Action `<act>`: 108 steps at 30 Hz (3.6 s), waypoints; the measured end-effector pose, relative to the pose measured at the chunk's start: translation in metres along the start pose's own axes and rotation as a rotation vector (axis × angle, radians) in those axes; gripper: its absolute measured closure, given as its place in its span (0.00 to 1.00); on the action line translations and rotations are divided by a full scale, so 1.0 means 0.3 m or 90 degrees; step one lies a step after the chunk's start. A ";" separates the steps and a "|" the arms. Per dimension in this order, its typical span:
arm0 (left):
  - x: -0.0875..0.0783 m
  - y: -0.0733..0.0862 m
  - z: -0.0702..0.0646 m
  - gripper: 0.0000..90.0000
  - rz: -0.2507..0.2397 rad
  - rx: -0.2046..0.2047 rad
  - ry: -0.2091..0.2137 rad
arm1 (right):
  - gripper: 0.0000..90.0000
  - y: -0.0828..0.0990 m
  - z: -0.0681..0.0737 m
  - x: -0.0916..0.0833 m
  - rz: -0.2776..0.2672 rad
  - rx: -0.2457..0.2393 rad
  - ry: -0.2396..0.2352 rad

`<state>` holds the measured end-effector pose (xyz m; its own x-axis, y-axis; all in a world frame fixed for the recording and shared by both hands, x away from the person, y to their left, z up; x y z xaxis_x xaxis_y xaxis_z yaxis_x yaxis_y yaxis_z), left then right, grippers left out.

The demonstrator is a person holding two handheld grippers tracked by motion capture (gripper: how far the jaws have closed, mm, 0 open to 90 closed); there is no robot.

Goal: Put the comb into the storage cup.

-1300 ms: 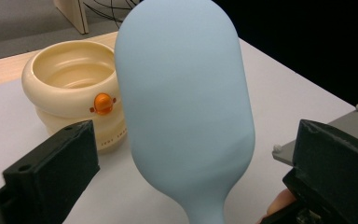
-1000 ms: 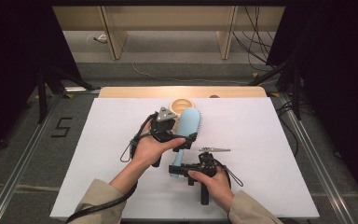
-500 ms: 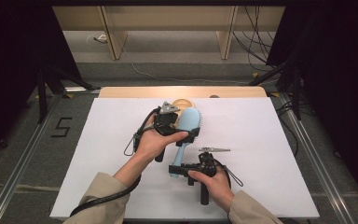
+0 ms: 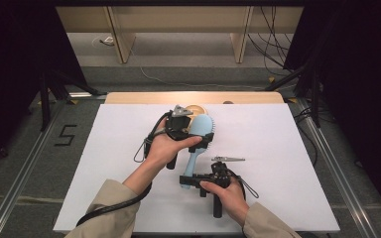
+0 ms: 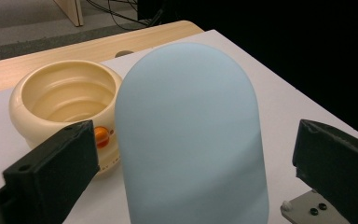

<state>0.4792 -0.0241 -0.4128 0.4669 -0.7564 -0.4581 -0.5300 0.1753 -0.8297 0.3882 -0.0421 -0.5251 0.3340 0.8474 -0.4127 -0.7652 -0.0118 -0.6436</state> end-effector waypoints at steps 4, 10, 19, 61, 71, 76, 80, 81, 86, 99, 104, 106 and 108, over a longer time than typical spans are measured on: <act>0.010 -0.002 0.005 0.00 0.003 -0.004 0.000 | 0.71 0.000 0.000 0.000 0.000 0.000 0.000; 0.026 -0.012 0.008 0.00 0.008 -0.005 -0.002 | 0.71 0.000 0.001 0.000 0.000 0.000 -0.001; 0.049 -0.031 0.014 0.00 0.017 -0.011 -0.003 | 0.71 0.000 0.002 -0.001 -0.001 -0.002 -0.001; 0.079 -0.035 0.046 0.04 0.039 -0.040 -0.011 | 0.71 -0.004 0.000 -0.002 -0.006 -0.002 0.001; 0.078 -0.035 0.036 0.16 0.042 -0.046 -0.008 | 0.71 -0.005 -0.003 -0.002 -0.008 -0.002 0.002; 0.076 -0.027 0.030 0.20 0.054 -0.051 -0.014 | 0.71 0.001 -0.007 0.002 -0.003 -0.004 0.007; 0.071 -0.028 0.024 0.21 0.052 -0.049 -0.014 | 0.71 0.005 -0.009 0.004 -0.001 -0.011 0.011; 0.070 -0.028 0.023 0.21 0.050 -0.047 -0.013 | 0.71 0.004 -0.010 0.005 -0.004 -0.014 0.013; 0.070 -0.028 0.016 0.21 0.036 -0.039 -0.006 | 0.71 0.004 -0.016 0.006 -0.003 -0.026 0.022; 0.053 -0.038 0.003 0.22 0.012 -0.020 0.005 | 0.70 -0.002 -0.027 0.007 -0.018 -0.058 0.049; 0.048 -0.042 -0.005 0.22 0.007 -0.011 0.006 | 0.67 -0.004 -0.028 0.006 -0.020 -0.057 0.054; 0.046 -0.045 -0.008 0.22 0.004 -0.009 0.007 | 0.66 -0.007 -0.031 0.005 -0.024 -0.057 0.061; 0.043 -0.047 -0.013 0.22 0.003 -0.001 0.009 | 0.64 -0.009 -0.033 0.004 -0.026 -0.059 0.066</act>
<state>0.4900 -0.0389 -0.4059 0.4547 -0.7641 -0.4576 -0.5336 0.1777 -0.8269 0.3961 -0.0463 -0.5303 0.4218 0.7892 -0.4463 -0.6978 -0.0318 -0.7156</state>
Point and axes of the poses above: each handheld gripper's, and its own axes: x roughly forward along the jaws, y roughly out of its underside, z roughly to its left, the point moved 9 cm from there along x, roughly forward along the jaws, and after that the axes turned 10 degrees about y, right-handed, at the moved point
